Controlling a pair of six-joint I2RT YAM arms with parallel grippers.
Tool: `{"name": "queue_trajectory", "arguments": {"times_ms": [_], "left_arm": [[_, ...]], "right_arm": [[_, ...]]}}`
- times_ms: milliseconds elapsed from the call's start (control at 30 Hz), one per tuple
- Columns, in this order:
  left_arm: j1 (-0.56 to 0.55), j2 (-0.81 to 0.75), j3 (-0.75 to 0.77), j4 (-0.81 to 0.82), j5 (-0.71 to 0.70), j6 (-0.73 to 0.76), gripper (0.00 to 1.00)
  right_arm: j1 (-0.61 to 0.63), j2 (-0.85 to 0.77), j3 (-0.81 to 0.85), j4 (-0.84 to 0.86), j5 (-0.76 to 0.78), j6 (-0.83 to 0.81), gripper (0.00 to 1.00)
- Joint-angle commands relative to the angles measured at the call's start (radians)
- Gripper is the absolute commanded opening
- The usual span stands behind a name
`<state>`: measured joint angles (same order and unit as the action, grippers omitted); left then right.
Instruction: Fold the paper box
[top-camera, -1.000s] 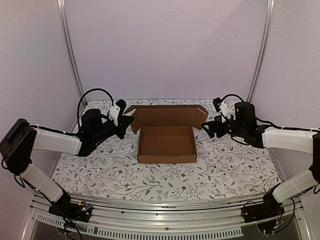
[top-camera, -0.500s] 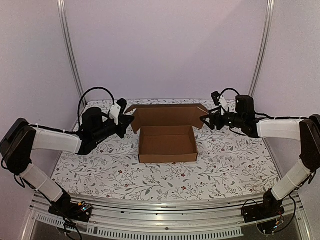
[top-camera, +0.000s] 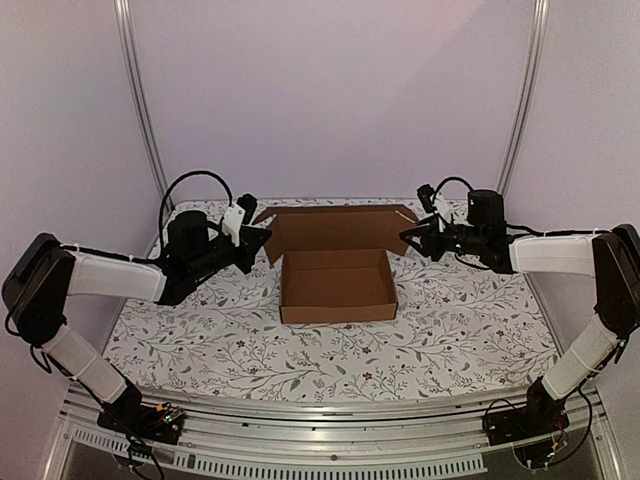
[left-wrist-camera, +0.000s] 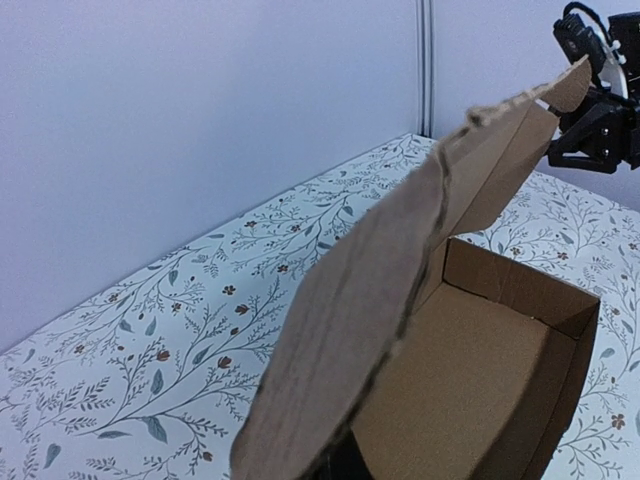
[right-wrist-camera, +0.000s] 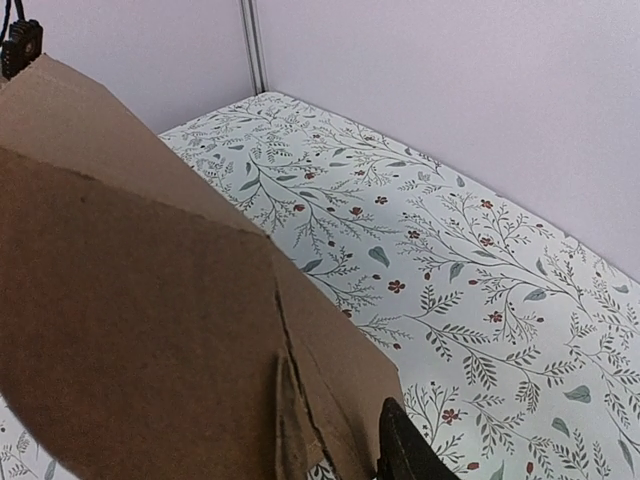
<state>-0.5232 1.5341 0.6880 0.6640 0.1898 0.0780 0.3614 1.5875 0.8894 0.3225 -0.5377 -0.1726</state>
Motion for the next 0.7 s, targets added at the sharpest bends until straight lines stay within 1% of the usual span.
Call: {"name": "queue_trajectory", "arguments": {"times_ms": [0, 167, 433, 667], "left_arm": [[0.017, 0.035, 0.009, -0.099, -0.006, -0.009, 0.0], [0.017, 0.038, 0.012, -0.105, -0.002, -0.017, 0.0], [0.017, 0.034, 0.015, -0.117, 0.0, -0.022, 0.0], [0.016, 0.029, 0.02, -0.125, -0.003, -0.039, 0.0]], "right_arm": [[-0.001, 0.004, 0.013, 0.007, -0.005, -0.002, 0.31], [-0.001, -0.029, 0.0, 0.01, 0.027, -0.007, 0.3], [0.008, -0.062, -0.016, 0.015, 0.043, -0.005, 0.25], [0.022, -0.06, -0.022, 0.015, 0.061, -0.008, 0.12]]}}
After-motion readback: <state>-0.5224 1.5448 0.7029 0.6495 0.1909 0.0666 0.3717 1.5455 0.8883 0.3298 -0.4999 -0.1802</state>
